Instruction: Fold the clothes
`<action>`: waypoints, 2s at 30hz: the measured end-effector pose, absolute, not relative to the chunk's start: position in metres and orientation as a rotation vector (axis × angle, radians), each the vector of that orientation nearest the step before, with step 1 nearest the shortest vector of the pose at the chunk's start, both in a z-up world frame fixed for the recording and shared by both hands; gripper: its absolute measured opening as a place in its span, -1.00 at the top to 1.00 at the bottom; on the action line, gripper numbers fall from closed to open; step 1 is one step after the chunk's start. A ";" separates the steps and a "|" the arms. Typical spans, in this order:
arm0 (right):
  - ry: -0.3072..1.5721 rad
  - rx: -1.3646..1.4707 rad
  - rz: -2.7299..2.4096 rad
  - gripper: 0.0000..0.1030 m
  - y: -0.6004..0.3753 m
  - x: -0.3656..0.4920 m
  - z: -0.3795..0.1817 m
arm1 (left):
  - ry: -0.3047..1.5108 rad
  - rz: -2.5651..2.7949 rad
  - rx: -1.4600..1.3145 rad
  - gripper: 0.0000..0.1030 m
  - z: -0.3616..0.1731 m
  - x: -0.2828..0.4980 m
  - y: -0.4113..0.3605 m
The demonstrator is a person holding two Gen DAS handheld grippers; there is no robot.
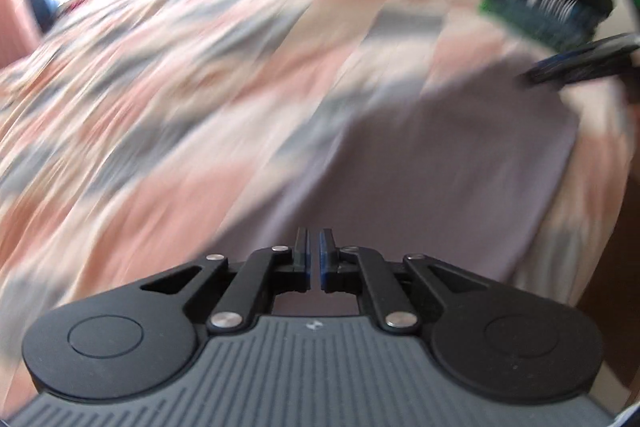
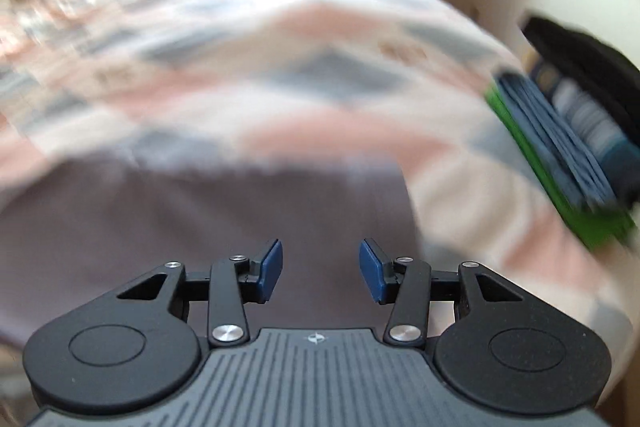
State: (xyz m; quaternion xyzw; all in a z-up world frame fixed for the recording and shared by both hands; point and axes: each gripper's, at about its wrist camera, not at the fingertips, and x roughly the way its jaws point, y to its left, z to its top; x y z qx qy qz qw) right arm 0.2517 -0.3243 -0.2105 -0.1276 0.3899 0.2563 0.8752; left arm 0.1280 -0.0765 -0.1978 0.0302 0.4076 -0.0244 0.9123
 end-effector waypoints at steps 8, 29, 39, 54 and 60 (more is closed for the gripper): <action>0.842 -0.357 0.548 0.26 -0.306 0.320 -0.272 | 0.902 -0.020 -0.050 0.95 -0.260 0.210 -0.078; 0.898 -0.305 0.263 -0.32 -0.316 0.201 -0.248 | 0.952 0.789 -0.240 0.93 -0.255 -0.123 0.220; 0.894 -0.275 0.623 -0.23 -0.154 0.057 -0.230 | 0.871 0.580 -0.213 0.86 -0.231 -0.163 0.227; 1.038 -0.171 0.602 -0.59 -0.120 -0.009 -0.161 | 1.148 0.560 -0.317 0.29 -0.150 -0.172 0.176; 1.053 -0.022 0.493 -0.86 -0.159 -0.011 -0.104 | 1.191 0.484 -0.314 0.14 -0.104 -0.170 0.125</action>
